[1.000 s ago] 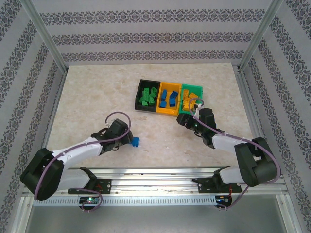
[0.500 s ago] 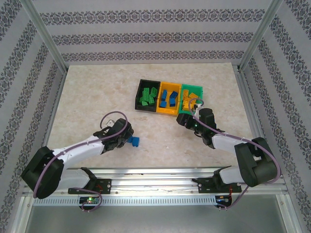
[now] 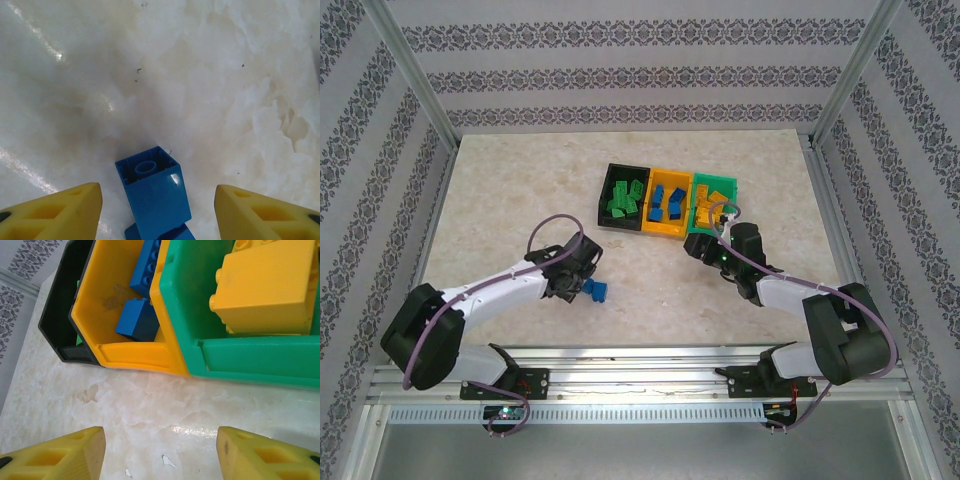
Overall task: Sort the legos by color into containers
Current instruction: Pick up the lego from the middle-left of the table.
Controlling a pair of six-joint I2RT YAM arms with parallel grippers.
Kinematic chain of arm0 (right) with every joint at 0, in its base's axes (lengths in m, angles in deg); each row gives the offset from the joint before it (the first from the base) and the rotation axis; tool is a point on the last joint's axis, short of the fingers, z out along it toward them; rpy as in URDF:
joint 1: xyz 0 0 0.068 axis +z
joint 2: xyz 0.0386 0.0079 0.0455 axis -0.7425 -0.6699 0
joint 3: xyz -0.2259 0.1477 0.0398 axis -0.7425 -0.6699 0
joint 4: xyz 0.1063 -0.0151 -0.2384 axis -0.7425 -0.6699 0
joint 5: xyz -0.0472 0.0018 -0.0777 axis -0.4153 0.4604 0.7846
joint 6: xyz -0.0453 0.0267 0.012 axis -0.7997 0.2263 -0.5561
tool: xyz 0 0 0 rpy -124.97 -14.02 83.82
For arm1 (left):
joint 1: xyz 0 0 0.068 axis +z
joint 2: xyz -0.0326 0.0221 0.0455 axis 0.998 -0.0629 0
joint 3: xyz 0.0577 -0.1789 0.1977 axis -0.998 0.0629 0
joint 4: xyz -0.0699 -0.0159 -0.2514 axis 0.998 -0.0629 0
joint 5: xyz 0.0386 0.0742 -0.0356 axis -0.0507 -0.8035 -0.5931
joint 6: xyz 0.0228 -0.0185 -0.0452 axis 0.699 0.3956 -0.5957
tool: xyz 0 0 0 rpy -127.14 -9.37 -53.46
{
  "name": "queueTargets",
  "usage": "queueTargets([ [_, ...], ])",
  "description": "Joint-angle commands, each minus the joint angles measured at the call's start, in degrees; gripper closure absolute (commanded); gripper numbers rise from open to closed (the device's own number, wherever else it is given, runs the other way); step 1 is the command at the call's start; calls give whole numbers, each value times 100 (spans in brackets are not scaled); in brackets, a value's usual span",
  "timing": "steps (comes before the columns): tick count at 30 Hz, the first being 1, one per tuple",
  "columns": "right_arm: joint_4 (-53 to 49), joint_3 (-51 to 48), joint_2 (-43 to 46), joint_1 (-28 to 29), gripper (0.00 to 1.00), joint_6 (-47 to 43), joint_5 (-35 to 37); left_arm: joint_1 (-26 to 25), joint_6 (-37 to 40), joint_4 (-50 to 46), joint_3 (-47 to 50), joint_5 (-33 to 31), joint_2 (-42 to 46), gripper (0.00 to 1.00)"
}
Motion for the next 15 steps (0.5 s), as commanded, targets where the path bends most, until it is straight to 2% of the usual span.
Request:
queueTargets([
  [1, 234, 18, -57, -39, 39, 105, -104, -97, -413, -432, -149, 81, -143, 39],
  [15, 225, 5, -25, -51, 39, 97, -107, -98, -425, -108, -511, 712, -1087, 39],
])
